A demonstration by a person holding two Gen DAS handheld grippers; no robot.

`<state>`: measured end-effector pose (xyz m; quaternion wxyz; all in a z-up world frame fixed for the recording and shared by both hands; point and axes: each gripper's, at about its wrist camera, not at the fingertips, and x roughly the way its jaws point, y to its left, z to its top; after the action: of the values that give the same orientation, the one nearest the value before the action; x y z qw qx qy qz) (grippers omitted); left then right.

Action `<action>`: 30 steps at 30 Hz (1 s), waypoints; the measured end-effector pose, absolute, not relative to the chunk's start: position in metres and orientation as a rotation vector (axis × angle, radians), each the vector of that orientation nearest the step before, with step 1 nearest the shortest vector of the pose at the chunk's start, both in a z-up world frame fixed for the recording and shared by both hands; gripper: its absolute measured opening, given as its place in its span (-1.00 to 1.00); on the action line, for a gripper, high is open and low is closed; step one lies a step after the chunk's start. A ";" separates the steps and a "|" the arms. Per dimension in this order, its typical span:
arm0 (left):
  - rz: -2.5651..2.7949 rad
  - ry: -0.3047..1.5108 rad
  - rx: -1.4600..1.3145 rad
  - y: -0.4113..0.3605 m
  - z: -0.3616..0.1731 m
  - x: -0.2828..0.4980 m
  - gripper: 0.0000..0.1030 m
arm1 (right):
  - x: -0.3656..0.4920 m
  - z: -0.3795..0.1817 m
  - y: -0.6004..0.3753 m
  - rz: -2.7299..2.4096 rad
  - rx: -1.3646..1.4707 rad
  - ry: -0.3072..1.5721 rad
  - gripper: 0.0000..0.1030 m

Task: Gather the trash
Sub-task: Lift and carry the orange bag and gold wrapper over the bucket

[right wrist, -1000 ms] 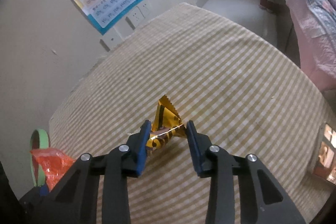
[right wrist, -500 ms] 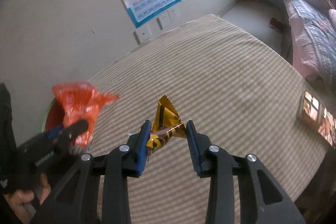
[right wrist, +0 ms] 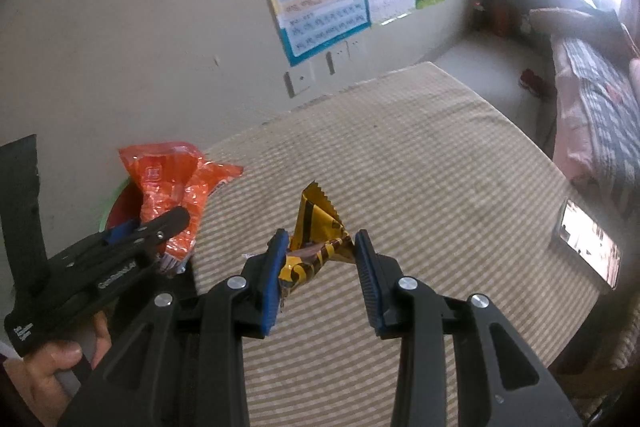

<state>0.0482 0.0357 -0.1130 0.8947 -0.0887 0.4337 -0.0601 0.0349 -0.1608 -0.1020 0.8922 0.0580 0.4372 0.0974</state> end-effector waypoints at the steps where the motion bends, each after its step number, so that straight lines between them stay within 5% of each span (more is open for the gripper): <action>1: -0.123 0.896 -0.188 0.039 -0.112 0.047 -0.07 | 0.035 -0.100 -0.157 0.207 0.113 0.903 -0.35; 30: 0.036 0.825 -0.264 0.131 -0.102 0.033 -0.06 | 0.036 -0.094 -0.079 0.329 0.005 0.929 -0.34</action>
<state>0.0328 0.1306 -0.1021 0.9074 -0.1279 0.3999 0.0175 0.0356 -0.0786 -0.0943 0.8809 0.0026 0.4461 0.1579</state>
